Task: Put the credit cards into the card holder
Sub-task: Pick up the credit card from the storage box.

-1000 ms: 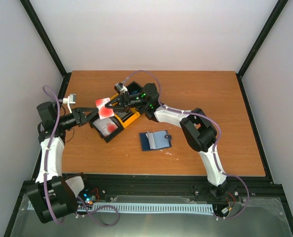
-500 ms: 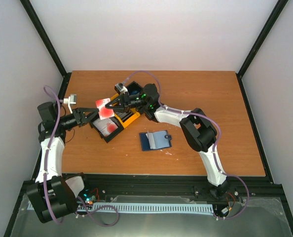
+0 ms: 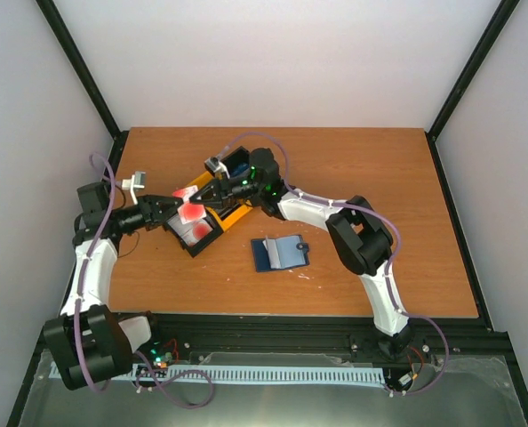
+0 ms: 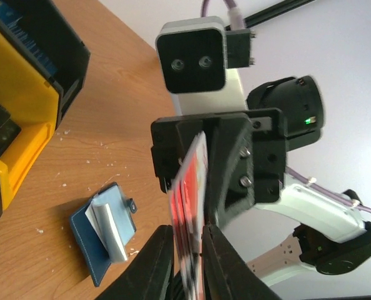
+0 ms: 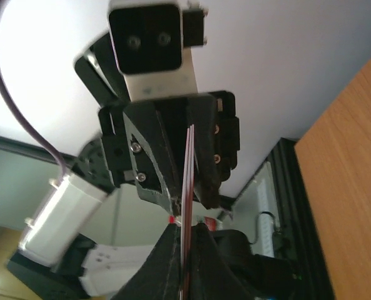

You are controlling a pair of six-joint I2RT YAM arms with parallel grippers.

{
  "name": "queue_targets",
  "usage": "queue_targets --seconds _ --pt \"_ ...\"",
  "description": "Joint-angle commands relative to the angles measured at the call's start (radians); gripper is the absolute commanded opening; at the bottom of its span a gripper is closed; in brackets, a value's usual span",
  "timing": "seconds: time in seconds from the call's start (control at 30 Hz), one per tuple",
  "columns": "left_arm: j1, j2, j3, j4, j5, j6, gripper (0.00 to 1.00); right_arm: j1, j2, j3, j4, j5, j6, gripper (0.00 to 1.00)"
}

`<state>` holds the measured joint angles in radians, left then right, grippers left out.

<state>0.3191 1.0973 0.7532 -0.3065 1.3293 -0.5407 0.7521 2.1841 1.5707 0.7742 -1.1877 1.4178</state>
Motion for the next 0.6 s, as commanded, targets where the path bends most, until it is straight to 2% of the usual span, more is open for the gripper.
queue_targets --seconds 0.0,0.03,0.07,0.13,0.2,0.23,0.3,0.37,0.47,0.57 --pt "-0.037 0.030 0.040 -0.052 -0.041 0.051 0.15 0.048 -0.086 0.102 -0.493 -0.015 -0.423 0.03" --pt "-0.043 0.034 0.041 -0.056 -0.042 0.058 0.15 0.050 -0.085 0.128 -0.560 -0.009 -0.470 0.03" --pt "-0.047 0.037 0.043 -0.066 -0.047 0.066 0.15 0.050 -0.088 0.129 -0.541 -0.009 -0.462 0.03" --pt "-0.049 0.042 0.043 -0.080 -0.062 0.081 0.13 0.050 -0.097 0.084 -0.364 -0.020 -0.354 0.03" --pt "-0.049 0.042 0.046 -0.094 -0.069 0.101 0.12 0.050 -0.093 0.077 -0.289 -0.023 -0.296 0.03" --pt "-0.050 0.037 0.047 -0.085 -0.055 0.100 0.13 0.049 -0.091 0.076 -0.291 -0.023 -0.294 0.03" --pt "-0.048 0.020 0.046 -0.048 -0.017 0.078 0.24 0.042 -0.099 0.055 -0.279 -0.020 -0.285 0.03" --pt "-0.048 0.000 0.050 -0.031 -0.004 0.066 0.29 0.026 -0.112 0.019 -0.220 -0.014 -0.249 0.03" --pt "-0.047 -0.028 0.032 0.018 0.041 0.027 0.29 -0.002 -0.128 -0.021 -0.108 -0.020 -0.164 0.03" --pt "-0.047 -0.059 0.002 0.103 0.087 -0.038 0.24 -0.013 -0.133 -0.048 0.012 -0.028 -0.076 0.03"
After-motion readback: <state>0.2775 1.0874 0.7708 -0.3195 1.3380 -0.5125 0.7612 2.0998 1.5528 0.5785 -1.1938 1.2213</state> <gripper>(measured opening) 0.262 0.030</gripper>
